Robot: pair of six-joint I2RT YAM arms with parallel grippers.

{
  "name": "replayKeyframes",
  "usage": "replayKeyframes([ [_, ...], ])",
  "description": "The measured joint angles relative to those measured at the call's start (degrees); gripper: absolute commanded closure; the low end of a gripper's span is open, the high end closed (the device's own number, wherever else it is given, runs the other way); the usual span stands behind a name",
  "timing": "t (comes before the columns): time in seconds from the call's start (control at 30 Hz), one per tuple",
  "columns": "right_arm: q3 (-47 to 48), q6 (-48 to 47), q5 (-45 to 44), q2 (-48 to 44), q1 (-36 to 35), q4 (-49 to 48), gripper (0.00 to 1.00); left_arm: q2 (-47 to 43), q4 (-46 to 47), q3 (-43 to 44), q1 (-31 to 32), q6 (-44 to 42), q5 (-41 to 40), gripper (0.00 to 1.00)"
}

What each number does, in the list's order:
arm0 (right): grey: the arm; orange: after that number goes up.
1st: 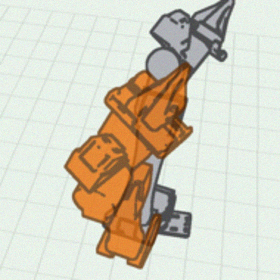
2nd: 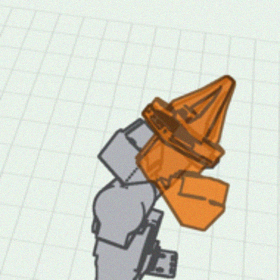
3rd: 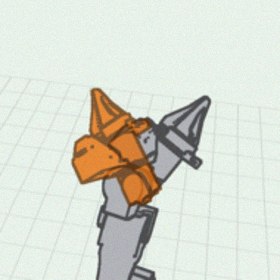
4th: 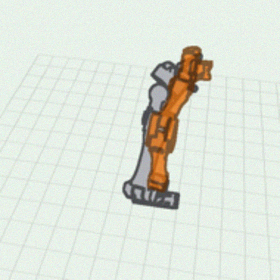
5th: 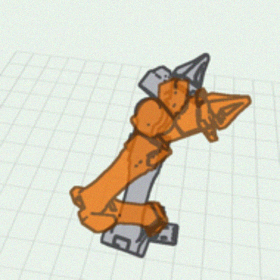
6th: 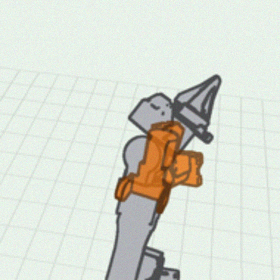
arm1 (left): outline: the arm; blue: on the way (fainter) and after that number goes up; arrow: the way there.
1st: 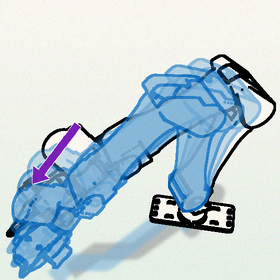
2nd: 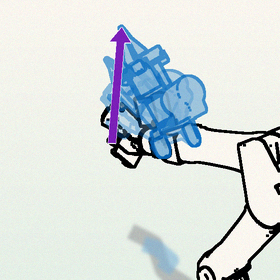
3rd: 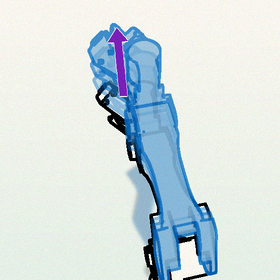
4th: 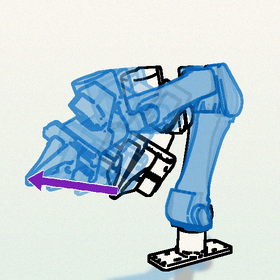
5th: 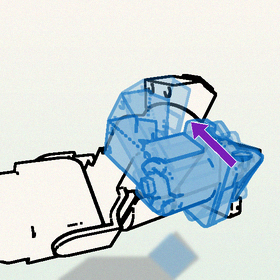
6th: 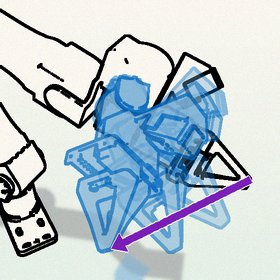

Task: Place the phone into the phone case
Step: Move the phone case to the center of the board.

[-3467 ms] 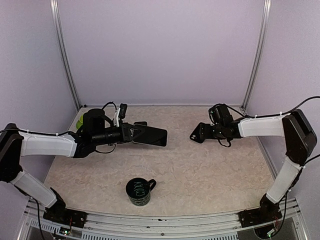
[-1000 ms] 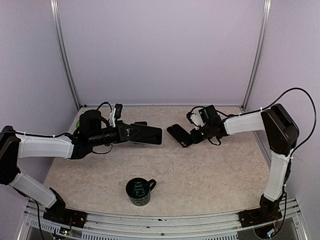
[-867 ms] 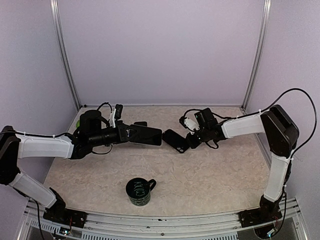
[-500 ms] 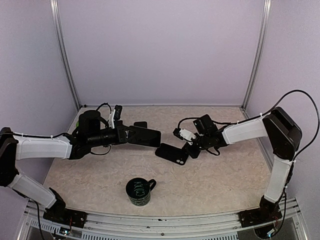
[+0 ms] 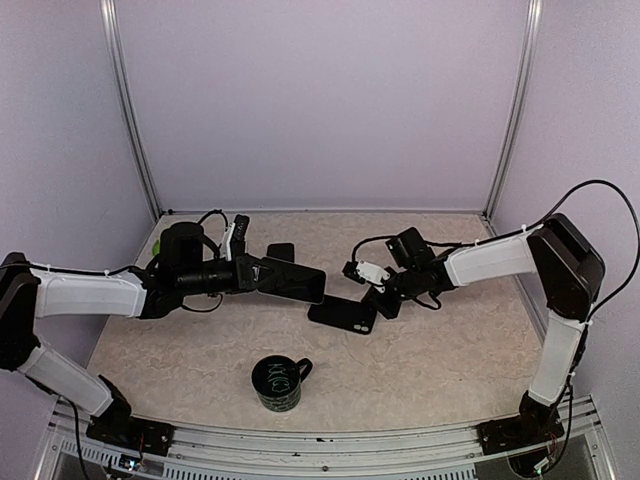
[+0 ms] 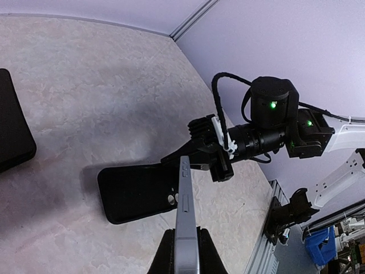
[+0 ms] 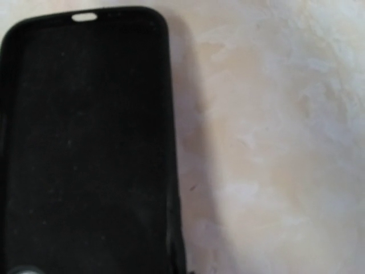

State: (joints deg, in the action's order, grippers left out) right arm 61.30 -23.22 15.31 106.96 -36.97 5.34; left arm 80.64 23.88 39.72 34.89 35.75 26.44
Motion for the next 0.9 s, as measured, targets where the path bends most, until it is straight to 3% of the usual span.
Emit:
replayKeyframes([
  [0.1,0.83,-0.11,-0.61,0.42,0.00,0.55,0.98,0.39,0.00,0.00,0.00,0.00,0.44,1.00],
  [0.37,1.64,0.83,-4.90,1.68,-0.02,0.48,0.69,0.85,0.00,0.00,-0.02,0.02,1.20,1.00],
  [0.57,1.64,3.34,-7.48,1.66,-0.02,0.13,0.57,1.25,0.00,0.00,0.00,0.02,1.64,1.00],
  [0.67,1.42,5.60,-7.41,0.98,-0.04,-0.02,0.46,1.40,0.00,0.00,-0.02,0.02,1.66,1.00],
  [0.9,-3.61,9.99,-7.50,-5.31,-2.29,-1.14,0.28,1.60,0.02,0.09,-0.02,0.04,1.66,1.00],
])
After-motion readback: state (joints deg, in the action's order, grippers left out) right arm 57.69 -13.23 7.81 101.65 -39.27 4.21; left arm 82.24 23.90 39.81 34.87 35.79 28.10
